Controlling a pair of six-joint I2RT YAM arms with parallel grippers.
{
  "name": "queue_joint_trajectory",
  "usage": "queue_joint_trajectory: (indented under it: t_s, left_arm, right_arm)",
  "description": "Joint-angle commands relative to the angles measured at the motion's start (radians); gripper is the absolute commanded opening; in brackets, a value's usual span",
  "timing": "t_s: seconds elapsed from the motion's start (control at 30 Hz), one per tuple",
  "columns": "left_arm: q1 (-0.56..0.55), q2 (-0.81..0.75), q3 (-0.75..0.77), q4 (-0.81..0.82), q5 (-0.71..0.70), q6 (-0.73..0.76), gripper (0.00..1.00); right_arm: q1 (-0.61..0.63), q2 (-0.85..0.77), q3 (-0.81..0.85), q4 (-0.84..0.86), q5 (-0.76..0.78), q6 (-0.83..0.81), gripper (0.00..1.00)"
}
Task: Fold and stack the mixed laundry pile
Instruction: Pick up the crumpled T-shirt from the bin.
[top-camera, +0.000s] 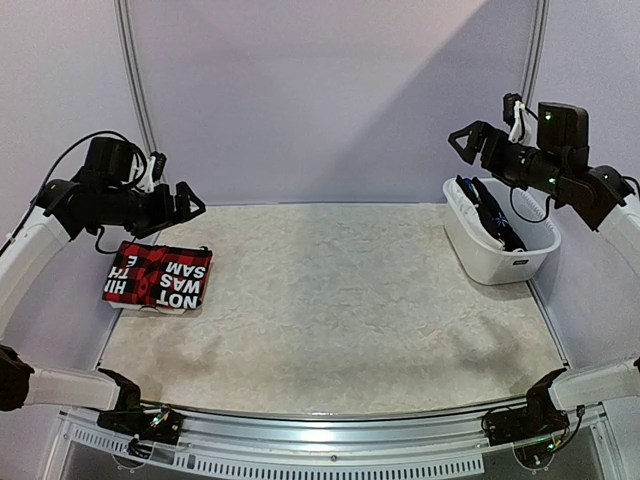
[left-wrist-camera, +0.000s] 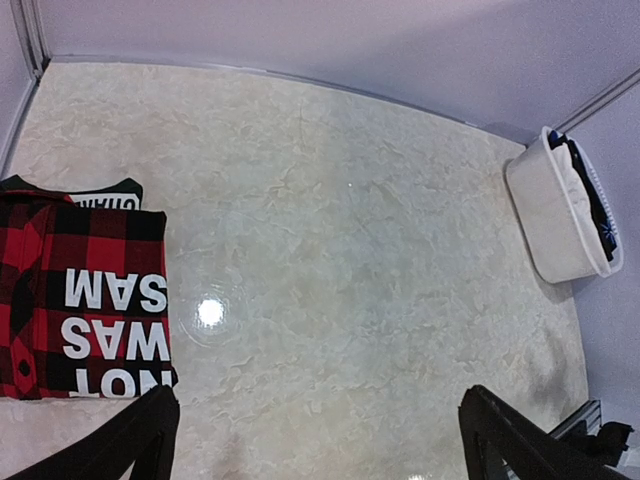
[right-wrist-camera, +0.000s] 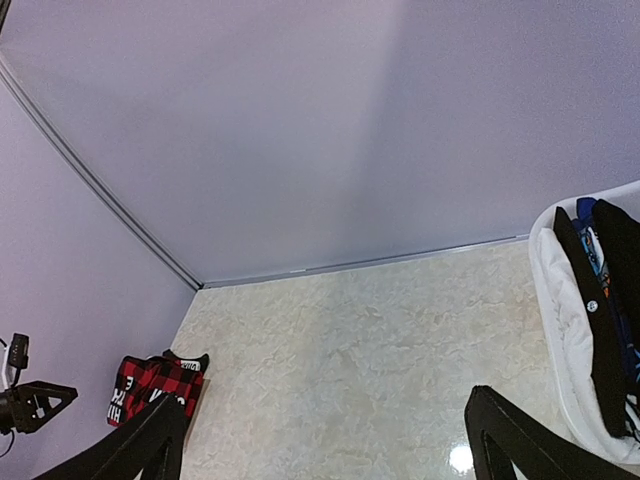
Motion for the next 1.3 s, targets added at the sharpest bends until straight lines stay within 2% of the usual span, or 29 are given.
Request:
queue_joint_trajectory:
  t_s: [0.0,0.27,0.4,0.47,0.57,0.77,0.93,1.27]
  left_arm:
    - [-0.015,0.017,0.026,-0.013,-0.017,0.028,1.00]
    - [-0.015,0.027,0.038,-0.001,-0.024,0.037,1.00]
    - [-0.015,0.022,0.041,-0.008,-0.024,0.044,0.99]
    - [-0.015,0.021,0.047,-0.016,-0.026,0.047,1.00]
    - [-0.015,0.020,0.054,-0.028,-0.027,0.049,0.99]
    - [-0.015,-0.007,0.053,-0.055,-0.028,0.045,1.00]
    - [-0.015,-0.054,0.023,-0.064,-0.032,0.025,1.00]
    - [-0.015,-0.105,-0.013,-0.087,-0.037,-0.007,1.00]
  right_arm:
    - [-0.005,0.001,-0.021,0.038,0.011,0.038,0.99]
    - [-0.005,0.046,0.062,-0.009,0.027,0.073,0.99]
    - [-0.018,0.140,0.231,-0.207,0.115,0.085,0.99]
    - [-0.067,0.224,0.339,-0.324,0.088,0.102,0.99]
    - [-0.195,0.331,0.428,-0.429,-0.046,0.177,0.99]
    - [-0.449,0.463,0.432,-0.445,-0.299,0.304,0.93]
    - [-0.581,0.570,0.456,-0.464,-0.307,0.315,0.90]
    - [-0.689,0.757,0.457,-0.428,-0.315,0.320,0.84]
